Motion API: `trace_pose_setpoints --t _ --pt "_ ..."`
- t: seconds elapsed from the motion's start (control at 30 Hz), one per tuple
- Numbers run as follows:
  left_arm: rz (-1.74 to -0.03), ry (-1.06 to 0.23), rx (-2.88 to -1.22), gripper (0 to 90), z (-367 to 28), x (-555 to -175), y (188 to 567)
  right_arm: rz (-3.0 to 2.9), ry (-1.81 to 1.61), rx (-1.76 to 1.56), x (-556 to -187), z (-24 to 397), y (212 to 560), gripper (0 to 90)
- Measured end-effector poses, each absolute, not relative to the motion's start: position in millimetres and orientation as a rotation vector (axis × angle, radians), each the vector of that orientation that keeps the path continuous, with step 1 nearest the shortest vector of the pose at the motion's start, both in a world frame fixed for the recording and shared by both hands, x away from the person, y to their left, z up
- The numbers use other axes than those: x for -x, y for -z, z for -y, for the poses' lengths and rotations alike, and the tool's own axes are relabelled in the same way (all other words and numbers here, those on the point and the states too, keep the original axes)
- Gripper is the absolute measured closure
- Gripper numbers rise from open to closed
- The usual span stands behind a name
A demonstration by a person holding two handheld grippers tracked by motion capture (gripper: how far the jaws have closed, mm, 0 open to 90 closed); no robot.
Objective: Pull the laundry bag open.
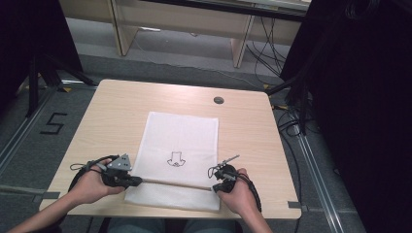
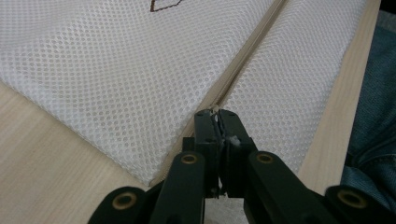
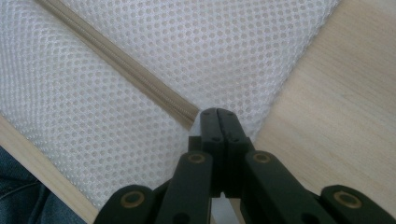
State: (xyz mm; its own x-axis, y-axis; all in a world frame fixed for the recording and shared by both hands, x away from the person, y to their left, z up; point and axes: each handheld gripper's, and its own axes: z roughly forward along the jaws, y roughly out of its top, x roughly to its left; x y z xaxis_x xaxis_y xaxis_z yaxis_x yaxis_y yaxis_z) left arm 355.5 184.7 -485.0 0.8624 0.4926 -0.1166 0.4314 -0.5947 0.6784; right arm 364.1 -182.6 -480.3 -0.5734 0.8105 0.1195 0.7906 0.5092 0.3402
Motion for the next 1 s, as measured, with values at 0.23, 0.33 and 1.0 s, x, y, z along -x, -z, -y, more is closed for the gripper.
trace_pose_setpoints --t 0.23,0.33,1.0 --pt "-0.712 -0.175 -2.354 87.3 -193 -358 484 -2.681 -0.572 -1.393 -364 183 481 90.0" --pt "-0.702 -0.169 -2.371 87.3 -199 -356 484 -2.679 -0.558 -1.422 -364 183 480 90.0" --pt "-0.787 -0.187 -2.370 87.2 -217 -334 488 -2.678 -0.539 -1.425 -364 180 480 90.0"
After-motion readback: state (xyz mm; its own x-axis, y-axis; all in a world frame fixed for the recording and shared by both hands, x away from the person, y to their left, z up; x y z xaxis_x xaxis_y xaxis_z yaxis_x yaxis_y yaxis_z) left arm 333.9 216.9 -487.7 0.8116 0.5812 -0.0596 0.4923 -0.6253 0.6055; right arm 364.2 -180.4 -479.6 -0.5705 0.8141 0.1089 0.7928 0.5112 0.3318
